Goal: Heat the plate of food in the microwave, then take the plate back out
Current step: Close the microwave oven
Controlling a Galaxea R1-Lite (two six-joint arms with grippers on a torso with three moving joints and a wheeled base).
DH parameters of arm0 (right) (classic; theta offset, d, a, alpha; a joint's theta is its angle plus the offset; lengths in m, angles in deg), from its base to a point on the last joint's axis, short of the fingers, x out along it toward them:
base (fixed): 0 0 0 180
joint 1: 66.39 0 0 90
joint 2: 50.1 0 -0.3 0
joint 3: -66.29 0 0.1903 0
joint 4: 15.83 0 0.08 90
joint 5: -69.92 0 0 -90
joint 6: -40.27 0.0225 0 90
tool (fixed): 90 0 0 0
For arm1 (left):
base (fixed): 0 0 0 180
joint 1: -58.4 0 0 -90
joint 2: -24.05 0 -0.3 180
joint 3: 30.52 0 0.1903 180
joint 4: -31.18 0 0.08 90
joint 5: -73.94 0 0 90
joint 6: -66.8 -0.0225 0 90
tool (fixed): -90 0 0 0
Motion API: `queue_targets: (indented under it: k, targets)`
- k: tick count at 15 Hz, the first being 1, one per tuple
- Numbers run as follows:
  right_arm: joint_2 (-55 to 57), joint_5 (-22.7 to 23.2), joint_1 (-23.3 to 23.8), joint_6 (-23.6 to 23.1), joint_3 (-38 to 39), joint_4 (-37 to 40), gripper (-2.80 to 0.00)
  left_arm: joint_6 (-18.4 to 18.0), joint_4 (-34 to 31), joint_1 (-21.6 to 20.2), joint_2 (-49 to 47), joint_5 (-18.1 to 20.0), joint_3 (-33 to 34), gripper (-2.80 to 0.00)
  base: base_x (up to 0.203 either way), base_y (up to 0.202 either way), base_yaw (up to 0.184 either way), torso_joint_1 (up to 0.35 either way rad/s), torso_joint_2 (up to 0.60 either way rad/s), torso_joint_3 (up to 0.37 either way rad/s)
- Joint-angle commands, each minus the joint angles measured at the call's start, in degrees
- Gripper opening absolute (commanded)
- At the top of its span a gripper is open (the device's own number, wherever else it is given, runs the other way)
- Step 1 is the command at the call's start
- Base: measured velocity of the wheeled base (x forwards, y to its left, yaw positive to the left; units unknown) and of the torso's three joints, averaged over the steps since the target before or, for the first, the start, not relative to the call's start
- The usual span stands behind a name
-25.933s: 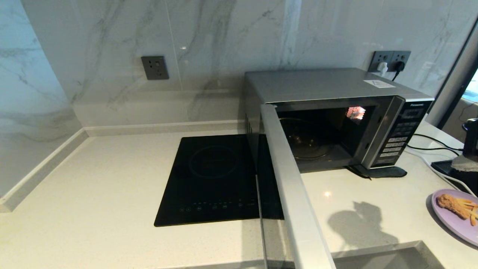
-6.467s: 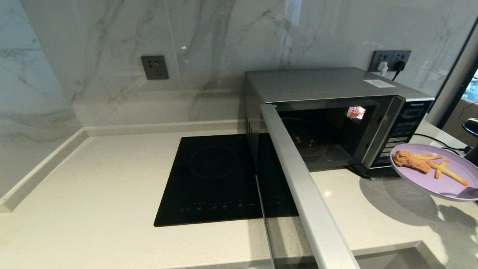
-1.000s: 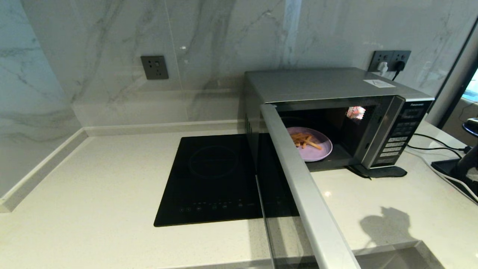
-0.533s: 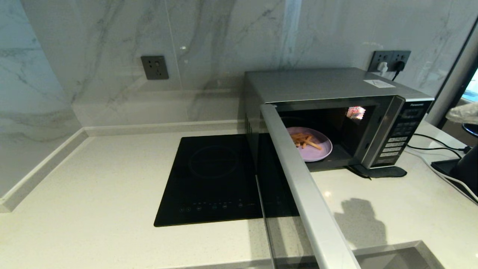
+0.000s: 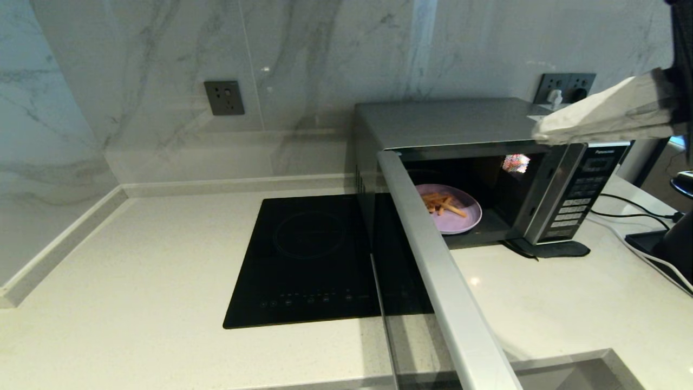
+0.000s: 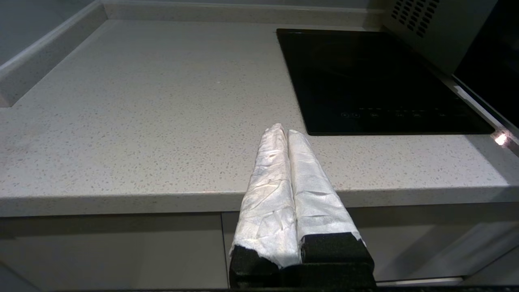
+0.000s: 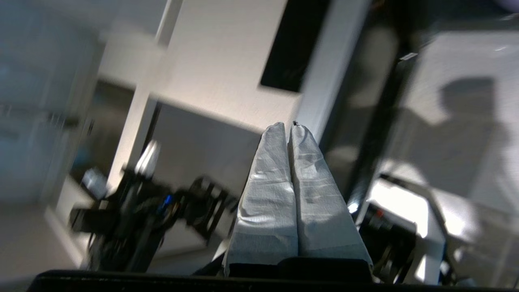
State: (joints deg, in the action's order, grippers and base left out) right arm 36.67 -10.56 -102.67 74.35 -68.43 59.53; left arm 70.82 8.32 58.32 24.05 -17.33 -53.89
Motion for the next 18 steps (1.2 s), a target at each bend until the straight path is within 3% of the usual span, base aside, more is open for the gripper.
queue_targets:
  k: [1, 5, 8, 18]
  targets:
    - [6.34, 1.28, -7.53, 0.92, -2.35, 1.18, -2.8, 0.02, 0.02, -0.01, -0.09, -0.05, 0.0, -2.8, 0.0, 0.0, 0.0, 0.0, 0.0, 0.0]
    - [9.95, 1.34, -17.09, 3.42, -2.46, 3.79, -2.8, 0.1, 0.02, -0.01, -0.09, -0.05, 0.0, -2.8, 0.0, 0.0, 0.0, 0.0, 0.0, 0.0]
    - [12.99, -2.22, -20.19, 6.08, -2.46, 6.78, -2.8, 0.02, 0.02, -0.01, -0.09, -0.05, 0.0, -2.8, 0.0, 0.0, 0.0, 0.0, 0.0, 0.0]
    - [15.2, -13.12, -21.69, 12.06, -2.39, 11.84, -2.8, 0.02, 0.02, -0.01, -0.09, -0.05, 0.0, -2.8, 0.0, 0.0, 0.0, 0.0, 0.0, 0.0]
